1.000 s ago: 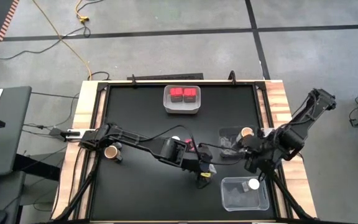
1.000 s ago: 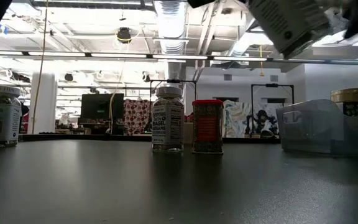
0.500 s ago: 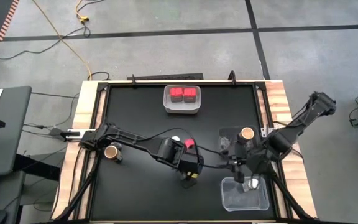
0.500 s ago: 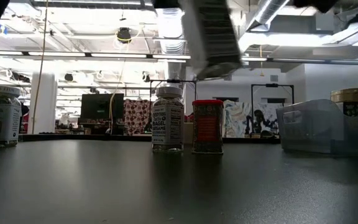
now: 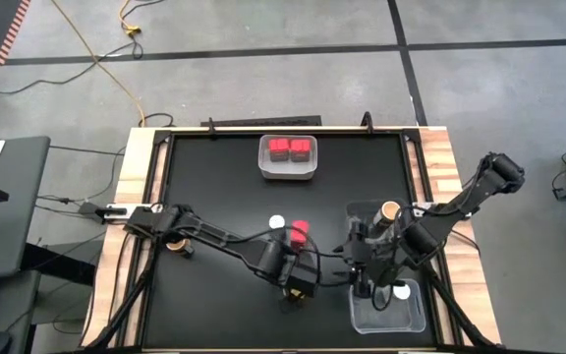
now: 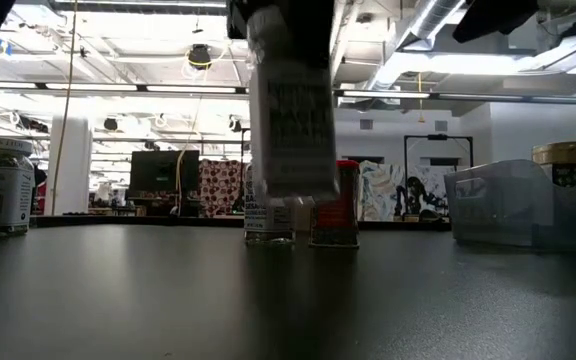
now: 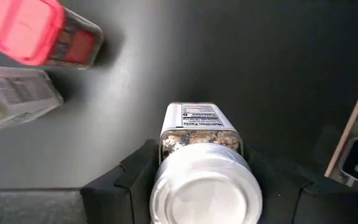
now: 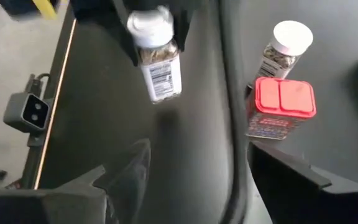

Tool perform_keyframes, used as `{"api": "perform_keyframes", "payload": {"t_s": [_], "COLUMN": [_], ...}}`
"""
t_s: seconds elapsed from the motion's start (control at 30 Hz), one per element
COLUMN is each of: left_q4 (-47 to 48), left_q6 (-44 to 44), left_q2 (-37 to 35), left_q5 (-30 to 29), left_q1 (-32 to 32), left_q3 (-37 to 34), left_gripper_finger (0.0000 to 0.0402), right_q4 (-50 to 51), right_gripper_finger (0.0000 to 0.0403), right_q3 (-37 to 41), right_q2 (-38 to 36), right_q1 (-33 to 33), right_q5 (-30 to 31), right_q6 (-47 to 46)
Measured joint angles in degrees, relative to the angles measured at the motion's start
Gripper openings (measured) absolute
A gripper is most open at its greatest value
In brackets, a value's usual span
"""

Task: Sort spices by type
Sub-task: Put the bottom right white seasoning bottle into the transparent bin

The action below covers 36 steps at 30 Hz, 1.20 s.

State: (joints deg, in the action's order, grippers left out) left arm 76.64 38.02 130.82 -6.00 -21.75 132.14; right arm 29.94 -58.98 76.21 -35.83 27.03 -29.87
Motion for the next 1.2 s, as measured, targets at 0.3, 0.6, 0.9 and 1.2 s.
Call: {"api": "perform_keyframes", "payload": {"t_s": [0.3, 0.6, 0.9, 1.2], "left_q4": [-1.81, -2.57, -3.16, -3.12], "left_q6": [-1.29, 1.17, 3.83, 3.85], "left_q2": [3.32, 4.49, 4.49, 4.49], "left_q5": [1.50, 2.76, 2.15, 1.88], "left_q1": [0.16, 0.27, 0.43, 0.47], "left_q3": [-0.09, -0.13, -0.13, -0.13], "left_gripper_finger": [0.0198, 0.0214, 0.0216, 0.0255], "right_q4": [0.13, 0.75, 0.91, 0.91], "right_gripper_finger": [0.0299, 0.0299, 0.0299, 0.0299], "right_q3": [-0.04, -0.09, -0.09, -0.09], "right_q2": [-0.20, -0.20, -0.20, -0.20], "right_q1": [0.10, 0.13, 0.15, -0.12], "right_q5": [-0.07, -0.03, -0.03, -0.01], "right_q6": [-0.33, -0.69, -0.68, -0.66]}}
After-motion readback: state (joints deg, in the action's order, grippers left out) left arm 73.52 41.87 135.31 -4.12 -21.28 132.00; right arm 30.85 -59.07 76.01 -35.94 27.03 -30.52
